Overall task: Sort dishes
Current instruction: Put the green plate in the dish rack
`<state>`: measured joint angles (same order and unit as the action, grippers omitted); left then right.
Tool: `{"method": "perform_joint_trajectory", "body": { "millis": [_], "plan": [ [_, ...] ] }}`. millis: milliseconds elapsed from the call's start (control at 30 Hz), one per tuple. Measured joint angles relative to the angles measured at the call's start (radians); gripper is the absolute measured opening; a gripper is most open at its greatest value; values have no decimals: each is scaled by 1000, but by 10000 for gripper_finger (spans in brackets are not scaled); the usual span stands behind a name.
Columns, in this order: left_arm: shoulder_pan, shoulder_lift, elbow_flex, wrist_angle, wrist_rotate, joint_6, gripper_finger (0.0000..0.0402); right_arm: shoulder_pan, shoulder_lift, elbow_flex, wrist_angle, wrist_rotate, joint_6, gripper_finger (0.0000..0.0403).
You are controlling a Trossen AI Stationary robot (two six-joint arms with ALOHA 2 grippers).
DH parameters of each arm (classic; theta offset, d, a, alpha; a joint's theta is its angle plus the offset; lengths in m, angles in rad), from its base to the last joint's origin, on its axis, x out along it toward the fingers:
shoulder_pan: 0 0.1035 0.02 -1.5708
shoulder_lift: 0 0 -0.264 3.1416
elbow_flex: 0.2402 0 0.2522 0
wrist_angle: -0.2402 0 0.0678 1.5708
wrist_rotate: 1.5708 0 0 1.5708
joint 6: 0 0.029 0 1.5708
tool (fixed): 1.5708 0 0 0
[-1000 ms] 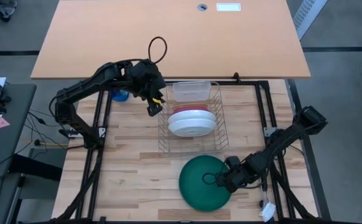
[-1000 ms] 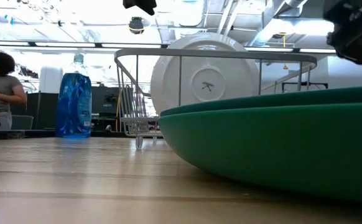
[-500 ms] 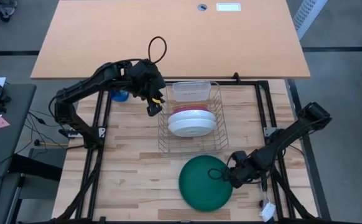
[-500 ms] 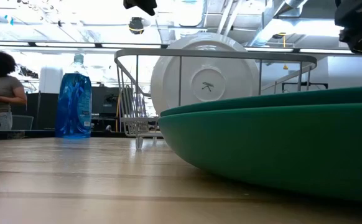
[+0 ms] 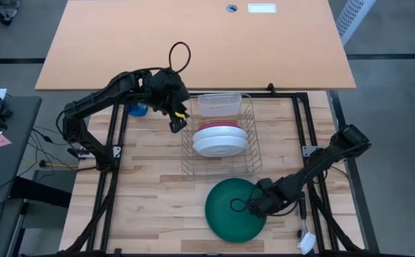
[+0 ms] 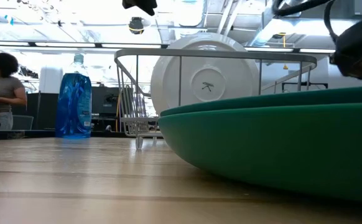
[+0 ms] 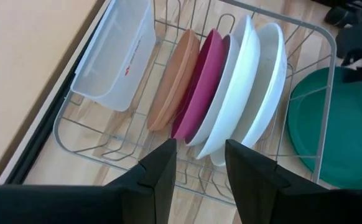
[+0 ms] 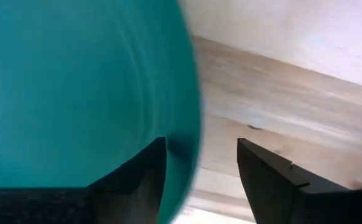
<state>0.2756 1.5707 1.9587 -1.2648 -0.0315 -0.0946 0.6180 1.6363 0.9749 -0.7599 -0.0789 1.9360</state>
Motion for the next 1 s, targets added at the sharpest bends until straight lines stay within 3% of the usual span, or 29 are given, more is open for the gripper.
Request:
{"method": "perform_joint_trajectory", "body": {
  "millis": [133, 467, 733, 1000],
  "plan": [
    [0, 0, 0, 0, 0, -19, 130, -8, 26, 0, 39, -11, -26, 163],
    [0, 0, 0, 0, -1, -31, 130, -12, 23, 3, 58, -11, -34, 19],
    [0, 0, 0, -1, -2, -31, 130, -15, -19, 2, 15, -23, -26, 13],
    [-15, 0, 0, -1, 32, -33, 130, -56, -139, 0, -77, -30, -14, 27]
  ]
}}
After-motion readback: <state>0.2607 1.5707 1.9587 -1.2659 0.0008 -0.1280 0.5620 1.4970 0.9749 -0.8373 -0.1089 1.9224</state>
